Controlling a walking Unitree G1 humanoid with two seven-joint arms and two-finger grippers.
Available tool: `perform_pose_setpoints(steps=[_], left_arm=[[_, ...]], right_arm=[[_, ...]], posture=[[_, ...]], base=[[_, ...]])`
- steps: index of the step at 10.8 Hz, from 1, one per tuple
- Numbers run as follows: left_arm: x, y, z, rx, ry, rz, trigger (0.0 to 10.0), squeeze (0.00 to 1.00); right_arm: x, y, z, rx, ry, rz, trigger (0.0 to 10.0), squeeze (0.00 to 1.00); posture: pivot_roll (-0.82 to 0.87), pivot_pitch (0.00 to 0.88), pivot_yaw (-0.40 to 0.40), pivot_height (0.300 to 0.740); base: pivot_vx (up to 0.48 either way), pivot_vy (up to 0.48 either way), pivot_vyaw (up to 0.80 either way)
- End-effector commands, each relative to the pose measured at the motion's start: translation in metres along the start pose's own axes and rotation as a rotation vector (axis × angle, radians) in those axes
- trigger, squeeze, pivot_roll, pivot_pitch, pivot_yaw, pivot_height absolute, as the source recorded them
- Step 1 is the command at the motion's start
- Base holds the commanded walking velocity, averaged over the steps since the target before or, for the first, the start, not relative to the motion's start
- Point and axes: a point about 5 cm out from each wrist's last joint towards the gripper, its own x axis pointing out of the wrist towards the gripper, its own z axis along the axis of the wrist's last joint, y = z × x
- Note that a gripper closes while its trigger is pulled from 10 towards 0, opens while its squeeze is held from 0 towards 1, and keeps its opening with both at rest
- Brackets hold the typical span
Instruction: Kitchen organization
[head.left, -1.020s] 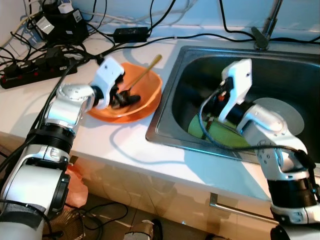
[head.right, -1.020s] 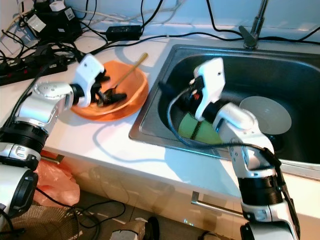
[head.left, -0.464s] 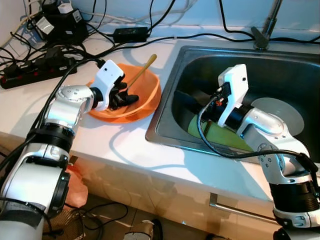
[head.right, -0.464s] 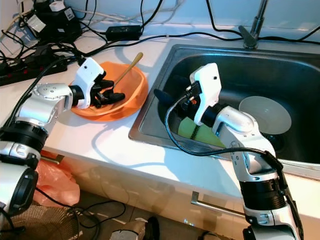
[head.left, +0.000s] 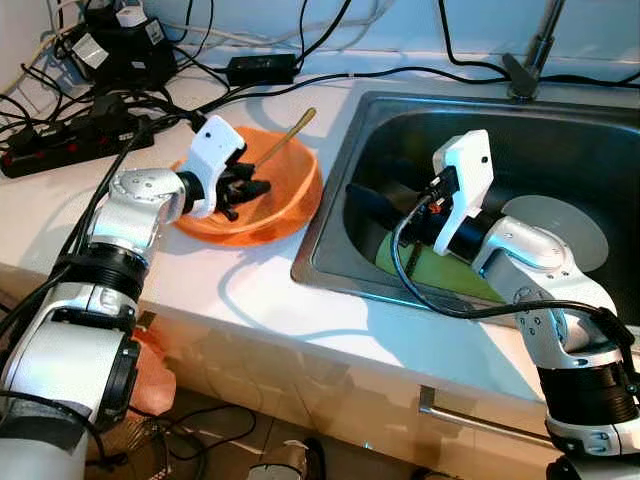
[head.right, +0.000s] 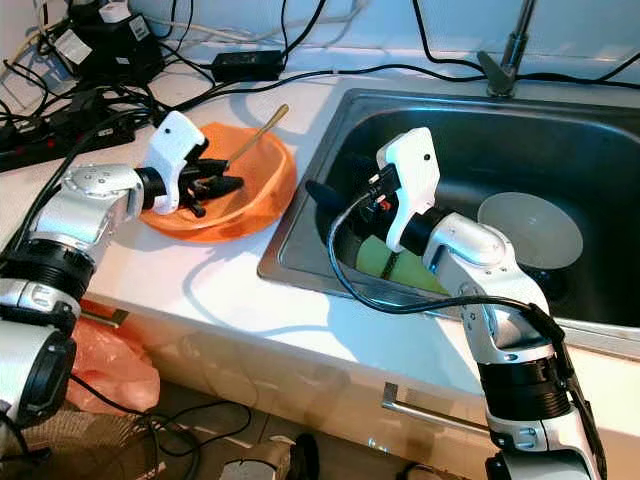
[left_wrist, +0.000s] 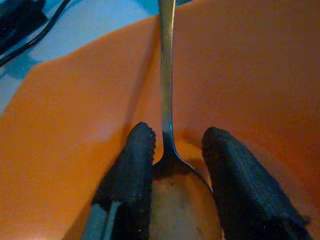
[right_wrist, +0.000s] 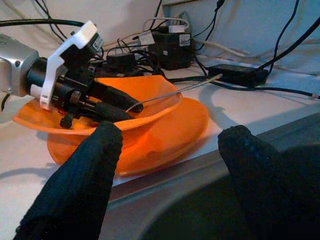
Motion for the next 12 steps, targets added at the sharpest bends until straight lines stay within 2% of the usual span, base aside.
perform_pose_setpoints(steps=[1, 3, 8, 11, 12], left_arm=[[-0.003, 0.006, 0.003, 0.009, -0.014, 0.036, 0.0, 0.0], [-0.002, 0.01, 0.009, 0.013, -0.054, 0.104, 0.0, 0.0], [-0.003, 0.013, 0.017, 0.01, -0.146, 0.158, 0.0, 0.0], [-0.002, 0.012, 0.03, 0.033, -0.243, 0.197, 0.0, 0.0], [-0.002, 0.01, 0.041, 0.047, -0.325, 0.212, 0.0, 0.0]], right_arm=[[0.002, 0.004, -0.002, 0.001, 0.005, 0.023, 10.0, 0.0], [0.001, 0.0, -0.005, 0.01, 0.011, -0.005, 10.0, 0.0], [0.003, -0.006, -0.008, 0.017, 0.01, -0.062, 10.0, 0.0], [0.005, -0.015, -0.009, 0.036, -0.015, -0.136, 10.0, 0.0], [0.006, -0.022, -0.007, 0.063, -0.043, -0.194, 10.0, 0.0]], posture=[[0.11, 0.113, 0.164, 0.74], [0.11, 0.117, 0.164, 0.74], [0.11, 0.113, 0.164, 0.74], [0.11, 0.109, 0.161, 0.74], [0.12, 0.107, 0.161, 0.74]], base=[[0.0, 0.0, 0.0], [0.0, 0.0, 0.0], [0.0, 0.0, 0.0], [0.0, 0.0, 0.0], [0.0, 0.0, 0.0]])
